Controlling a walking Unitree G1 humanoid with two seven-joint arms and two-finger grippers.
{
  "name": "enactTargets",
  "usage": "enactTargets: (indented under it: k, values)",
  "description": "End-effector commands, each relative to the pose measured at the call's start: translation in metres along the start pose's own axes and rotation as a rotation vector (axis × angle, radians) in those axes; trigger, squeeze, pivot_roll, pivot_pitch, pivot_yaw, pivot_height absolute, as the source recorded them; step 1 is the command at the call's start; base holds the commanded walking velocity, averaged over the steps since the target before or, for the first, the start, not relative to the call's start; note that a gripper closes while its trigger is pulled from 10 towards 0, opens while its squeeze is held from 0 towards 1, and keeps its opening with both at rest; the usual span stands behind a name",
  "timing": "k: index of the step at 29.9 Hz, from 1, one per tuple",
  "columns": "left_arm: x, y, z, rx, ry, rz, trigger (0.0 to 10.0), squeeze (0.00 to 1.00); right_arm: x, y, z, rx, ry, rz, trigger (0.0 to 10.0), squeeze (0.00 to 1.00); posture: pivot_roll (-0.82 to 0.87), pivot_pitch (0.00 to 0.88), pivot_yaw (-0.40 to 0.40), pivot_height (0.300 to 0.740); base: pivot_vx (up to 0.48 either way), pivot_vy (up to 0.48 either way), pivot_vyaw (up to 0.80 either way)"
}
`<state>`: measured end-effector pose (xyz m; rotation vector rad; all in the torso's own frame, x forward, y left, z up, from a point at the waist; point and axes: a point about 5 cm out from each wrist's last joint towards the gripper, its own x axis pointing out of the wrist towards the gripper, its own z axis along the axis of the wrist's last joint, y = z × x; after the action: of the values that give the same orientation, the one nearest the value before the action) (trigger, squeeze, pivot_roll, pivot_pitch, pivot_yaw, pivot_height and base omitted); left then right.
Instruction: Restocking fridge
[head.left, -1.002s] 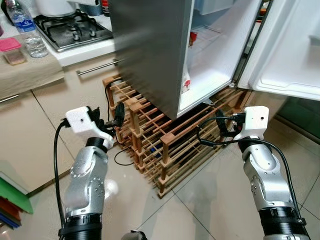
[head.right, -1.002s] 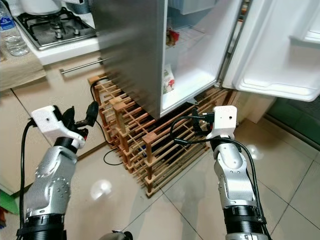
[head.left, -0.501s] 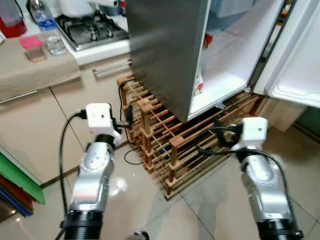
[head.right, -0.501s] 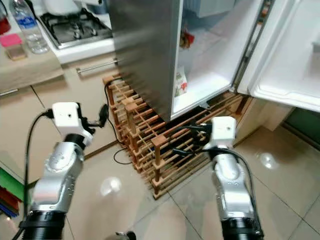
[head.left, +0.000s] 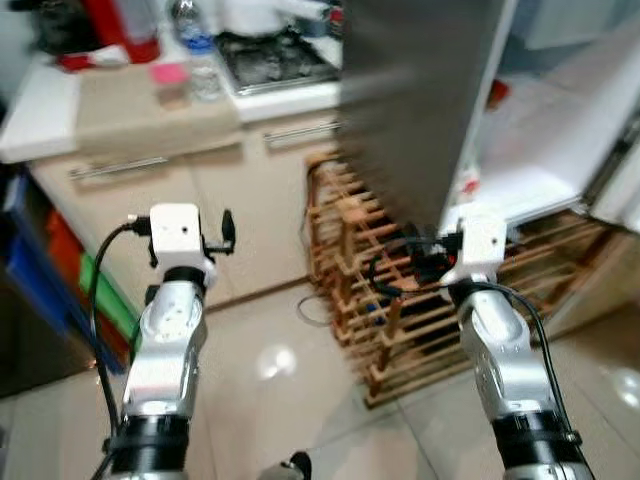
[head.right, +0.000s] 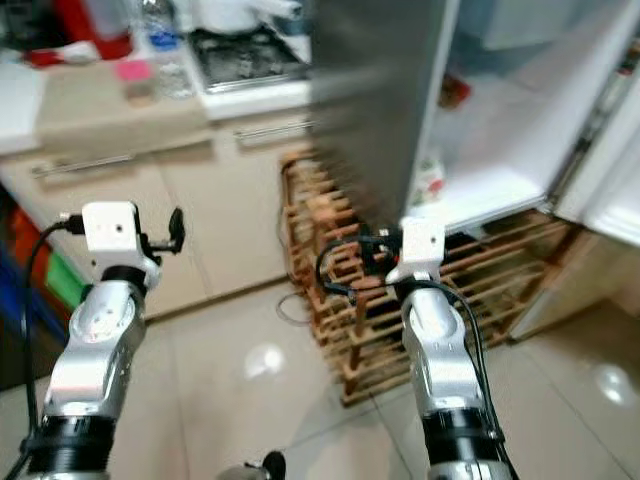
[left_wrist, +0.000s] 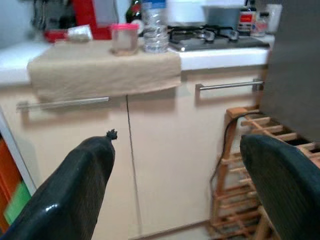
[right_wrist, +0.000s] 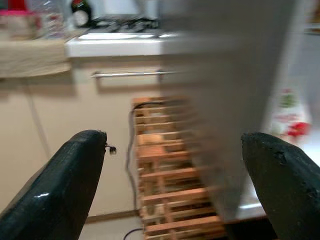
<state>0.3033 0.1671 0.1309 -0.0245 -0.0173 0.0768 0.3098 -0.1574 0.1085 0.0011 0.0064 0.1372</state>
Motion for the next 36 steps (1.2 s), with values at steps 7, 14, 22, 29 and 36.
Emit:
enactTargets:
  k: [7,14,22,29,36]
  values:
    - [0.012,0.006,0.031,0.034,-0.130,0.026,10.0,0.00,0.015,0.013,0.008,0.008,-0.040,0.051,10.0,0.04,0.02,0.000,0.018,0.740,0.480,0.000,0.49]
    - [0.025,-0.004,0.032,0.021,-0.117,-0.015,10.0,0.00,0.014,0.015,0.006,-0.006,-0.044,0.057,10.0,0.05,-0.03,0.000,0.048,0.740,0.480,0.000,0.49]
    - [0.033,-0.018,0.030,0.020,-0.104,-0.084,10.0,0.00,0.012,0.001,0.008,-0.044,-0.059,-0.026,10.0,0.00,-0.09,0.000,0.066,0.740,0.480,0.000,0.29]
    - [0.039,-0.021,0.034,0.021,-0.122,-0.097,10.0,0.00,0.010,-0.006,0.008,-0.060,-0.065,-0.055,10.0,0.00,-0.10,0.000,0.071,0.740,0.474,0.000,0.00]
    - [0.039,-0.022,0.033,0.029,-0.129,-0.116,10.0,0.00,0.009,-0.004,0.008,-0.064,-0.068,-0.057,10.0,0.00,-0.10,0.000,0.073,0.740,0.472,0.000,0.00]
